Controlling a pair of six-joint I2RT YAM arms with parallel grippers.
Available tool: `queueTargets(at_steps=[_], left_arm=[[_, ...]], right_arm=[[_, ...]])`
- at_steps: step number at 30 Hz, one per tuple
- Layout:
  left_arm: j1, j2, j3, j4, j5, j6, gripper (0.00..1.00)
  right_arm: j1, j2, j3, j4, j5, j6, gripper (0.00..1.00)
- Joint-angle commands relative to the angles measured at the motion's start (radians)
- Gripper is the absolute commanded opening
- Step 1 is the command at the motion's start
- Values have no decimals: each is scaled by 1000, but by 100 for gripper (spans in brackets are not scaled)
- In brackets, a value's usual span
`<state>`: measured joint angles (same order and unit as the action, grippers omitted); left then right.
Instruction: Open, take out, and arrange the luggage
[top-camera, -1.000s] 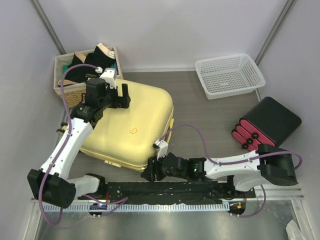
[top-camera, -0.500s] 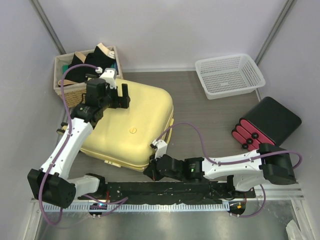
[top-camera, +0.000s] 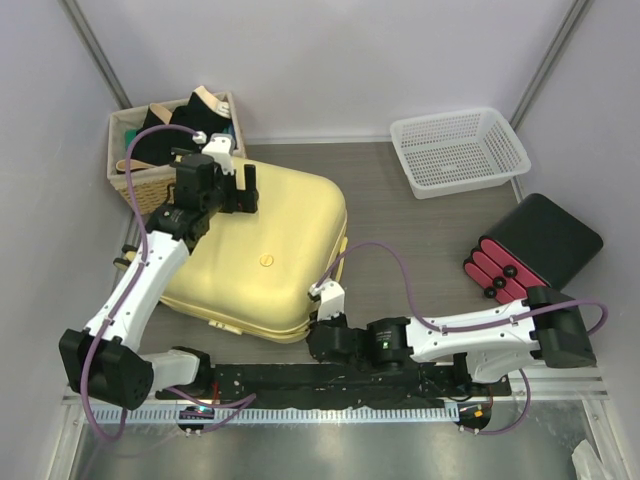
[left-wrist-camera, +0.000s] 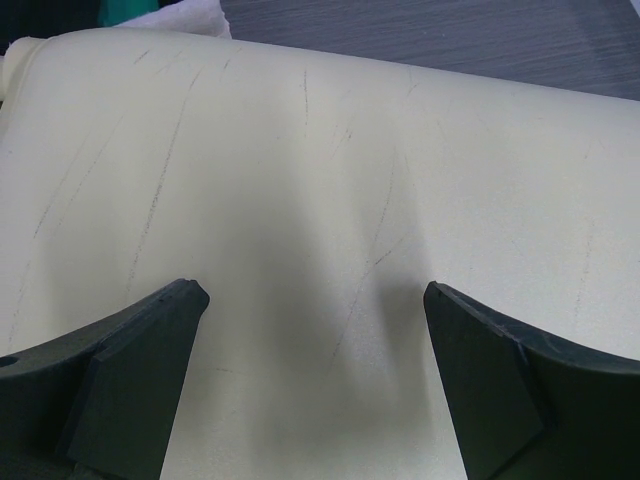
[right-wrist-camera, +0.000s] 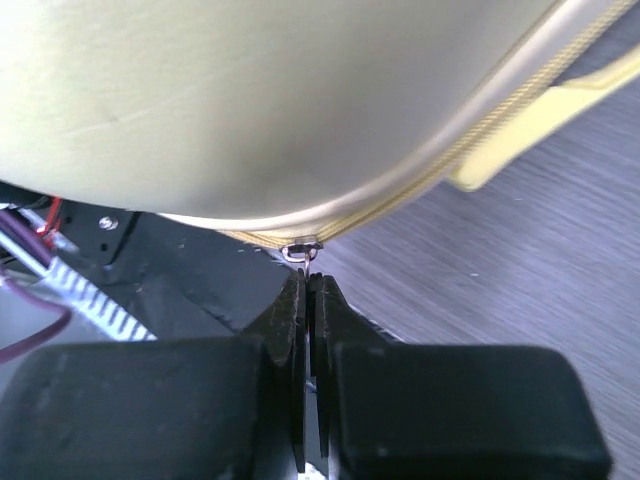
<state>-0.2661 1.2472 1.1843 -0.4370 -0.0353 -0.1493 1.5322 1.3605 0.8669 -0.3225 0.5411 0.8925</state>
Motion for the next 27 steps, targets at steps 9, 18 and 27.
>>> queueTargets(at_steps=[9, 18, 27], left_arm=[[5, 52, -18, -75, -15, 14, 100], [5, 60, -26, -68, -14, 33, 100], [5, 70, -29, -59, 3, 42, 100]], right_arm=[[-96, -54, -17, -234, 217, -210, 1], [-336, -145, -97, -41, 76, -392, 1], [-546, -143, -128, 190, -35, -558, 1]])
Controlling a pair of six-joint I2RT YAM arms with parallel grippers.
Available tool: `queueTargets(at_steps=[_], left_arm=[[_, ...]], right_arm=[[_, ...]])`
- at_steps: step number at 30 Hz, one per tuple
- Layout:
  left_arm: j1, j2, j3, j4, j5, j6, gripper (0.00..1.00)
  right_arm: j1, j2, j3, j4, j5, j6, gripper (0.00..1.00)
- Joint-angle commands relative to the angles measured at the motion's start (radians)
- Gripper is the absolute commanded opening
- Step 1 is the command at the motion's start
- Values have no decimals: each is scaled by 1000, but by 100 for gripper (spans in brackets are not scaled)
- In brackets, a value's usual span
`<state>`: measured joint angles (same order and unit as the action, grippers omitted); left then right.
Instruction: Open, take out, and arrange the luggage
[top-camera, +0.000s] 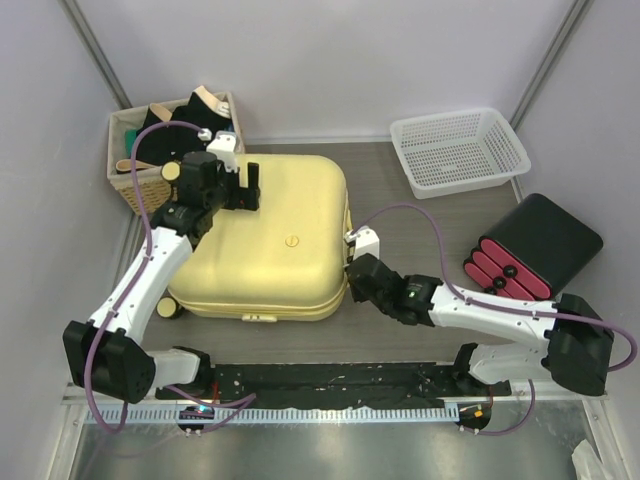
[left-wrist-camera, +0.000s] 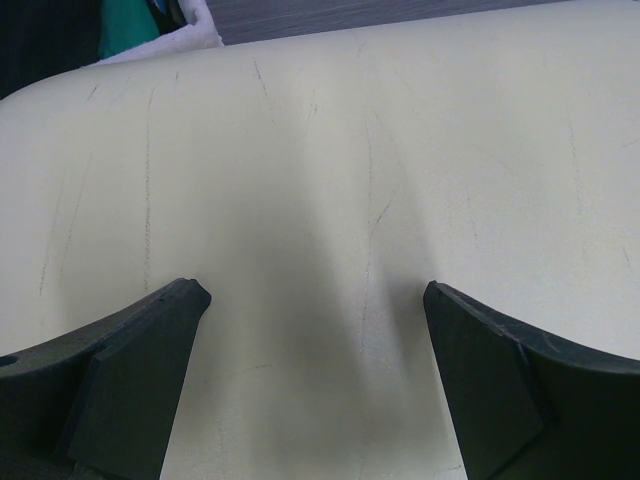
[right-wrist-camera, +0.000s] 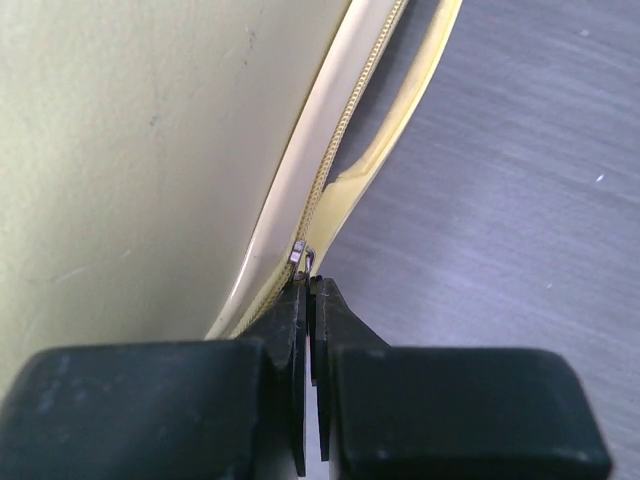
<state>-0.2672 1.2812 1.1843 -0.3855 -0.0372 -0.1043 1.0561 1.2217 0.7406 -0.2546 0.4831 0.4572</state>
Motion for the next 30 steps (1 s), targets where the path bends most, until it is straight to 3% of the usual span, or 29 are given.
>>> queueTargets(at_steps=[1, 11, 17, 22, 30], left_arm=[[5, 37, -29, -110, 3, -5, 100], [-17, -11, -15, -87, 22, 17, 100], [-95, 20, 107, -90, -13, 37, 100], [-196, 161, 299, -108, -81, 87, 100], [-207, 455, 628, 5, -49, 20, 100]], right_arm=[[-79, 16, 3, 155, 17, -153, 1], [-194, 146, 58, 340, -84, -255, 1], [-196, 160, 50, 397, -161, -259, 1], [-194, 131, -3, 431, -186, -246, 1], [-196, 35, -99, 492, -216, -233, 1]])
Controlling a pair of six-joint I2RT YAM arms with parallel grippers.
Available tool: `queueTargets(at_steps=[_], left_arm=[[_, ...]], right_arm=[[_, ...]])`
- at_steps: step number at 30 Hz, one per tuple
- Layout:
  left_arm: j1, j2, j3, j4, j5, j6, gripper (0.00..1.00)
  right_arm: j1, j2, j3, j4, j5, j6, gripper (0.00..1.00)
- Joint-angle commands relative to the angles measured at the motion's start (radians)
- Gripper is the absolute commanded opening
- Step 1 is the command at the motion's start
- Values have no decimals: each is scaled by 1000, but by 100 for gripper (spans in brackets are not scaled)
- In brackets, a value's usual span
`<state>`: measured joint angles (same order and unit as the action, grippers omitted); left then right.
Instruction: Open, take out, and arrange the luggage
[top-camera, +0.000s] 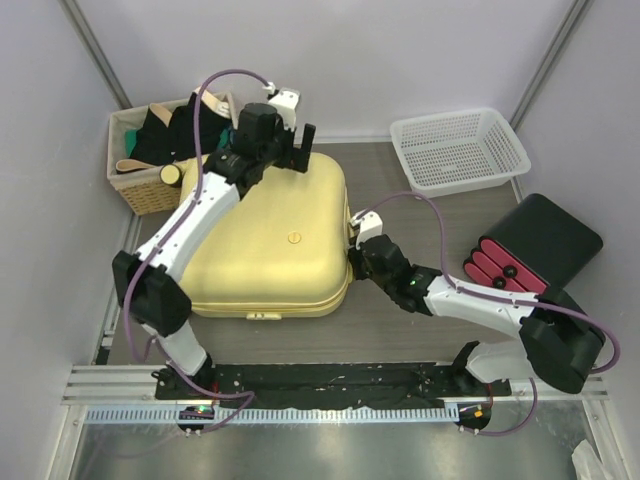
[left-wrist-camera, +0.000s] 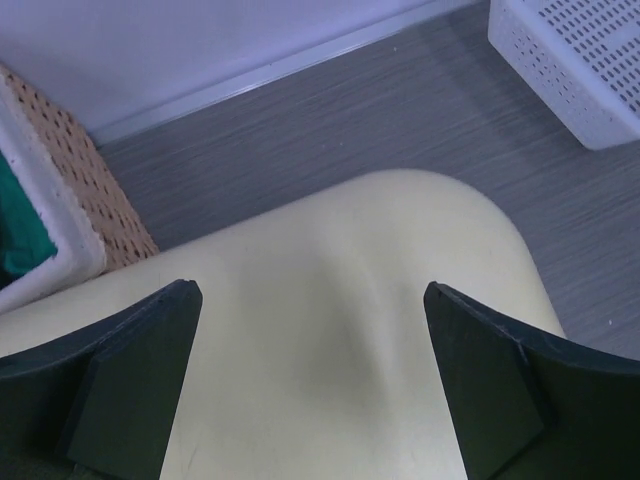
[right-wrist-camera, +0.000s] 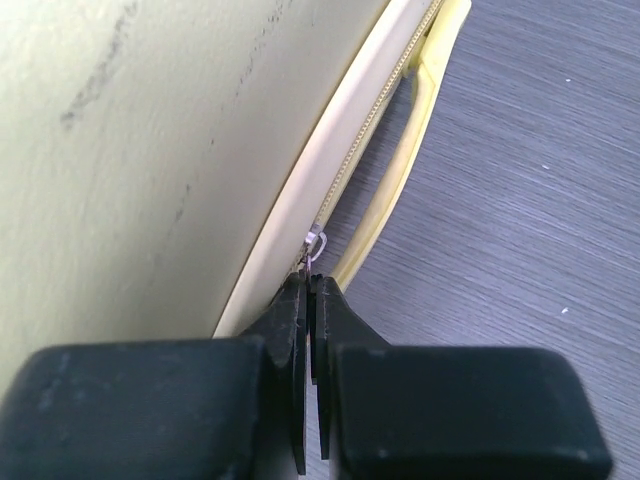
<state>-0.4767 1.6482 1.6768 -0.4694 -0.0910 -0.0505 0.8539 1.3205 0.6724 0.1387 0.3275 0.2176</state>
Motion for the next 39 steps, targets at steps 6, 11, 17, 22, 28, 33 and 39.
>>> queueTargets(at_steps=[6, 11, 17, 22, 28, 33, 39], left_arm=[[-2, 353, 392, 144, 115, -95, 100], [-13, 528, 517, 89, 230, -120, 100], [-22, 512, 338, 78, 278, -86, 91], [-26, 404, 123, 155, 349, -92, 67], [-54, 282, -162, 261, 378, -95, 61], [-91, 234, -267, 287, 361, -77, 57], [-137, 179, -364, 325, 402, -51, 54]], right_arm=[[5, -110, -76, 114, -94, 29, 1], [-1, -141, -103, 107, -32, 23, 1], [-103, -132, -88, 104, -50, 16, 1], [-210, -67, -28, 124, -122, 11, 1], [-331, 32, 67, 147, -180, 11, 1], [-384, 103, 140, 170, -196, 3, 1], [-460, 206, 226, 194, -208, -1, 1]])
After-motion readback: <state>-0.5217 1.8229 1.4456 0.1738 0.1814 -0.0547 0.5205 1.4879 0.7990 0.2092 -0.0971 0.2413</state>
